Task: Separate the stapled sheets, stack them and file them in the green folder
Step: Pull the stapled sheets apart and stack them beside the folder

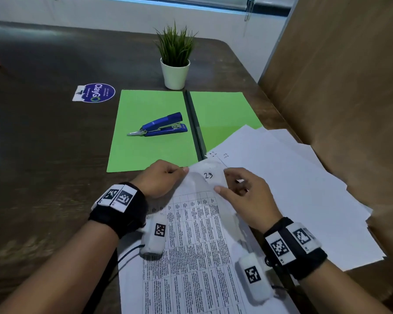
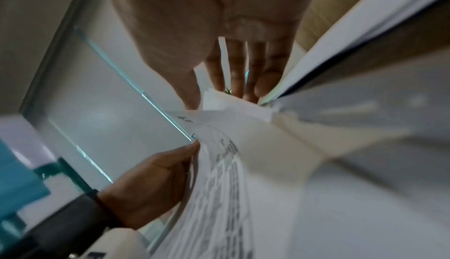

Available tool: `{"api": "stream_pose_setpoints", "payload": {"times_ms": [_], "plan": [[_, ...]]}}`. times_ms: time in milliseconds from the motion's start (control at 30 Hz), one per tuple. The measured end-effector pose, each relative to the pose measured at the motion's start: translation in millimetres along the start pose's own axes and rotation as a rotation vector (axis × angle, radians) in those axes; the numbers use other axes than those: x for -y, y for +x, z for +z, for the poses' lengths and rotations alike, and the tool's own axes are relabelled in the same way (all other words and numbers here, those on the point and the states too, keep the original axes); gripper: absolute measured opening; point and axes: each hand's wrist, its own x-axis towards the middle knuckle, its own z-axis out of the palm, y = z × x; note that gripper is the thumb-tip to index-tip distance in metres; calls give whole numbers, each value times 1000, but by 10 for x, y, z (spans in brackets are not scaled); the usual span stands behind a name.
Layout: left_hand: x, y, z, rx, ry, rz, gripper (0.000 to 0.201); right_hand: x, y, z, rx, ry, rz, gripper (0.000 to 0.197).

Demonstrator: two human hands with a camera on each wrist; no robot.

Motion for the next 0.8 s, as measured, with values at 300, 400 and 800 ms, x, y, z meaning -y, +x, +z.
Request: {"api": "stream_pose_setpoints", "payload": {"times_ms": [300,400,800], "plan": [[-9,19,22,-14,-18,-72,52,-196,-31,-4,65,4,-140,55],[0,28,17,-3,-43,-89,49,-227,-15,-11,82,-32,-141,74],[-24,-25,-21,60,-33,-49,7,-256,-100,34,120,-1,-218,45]]}}
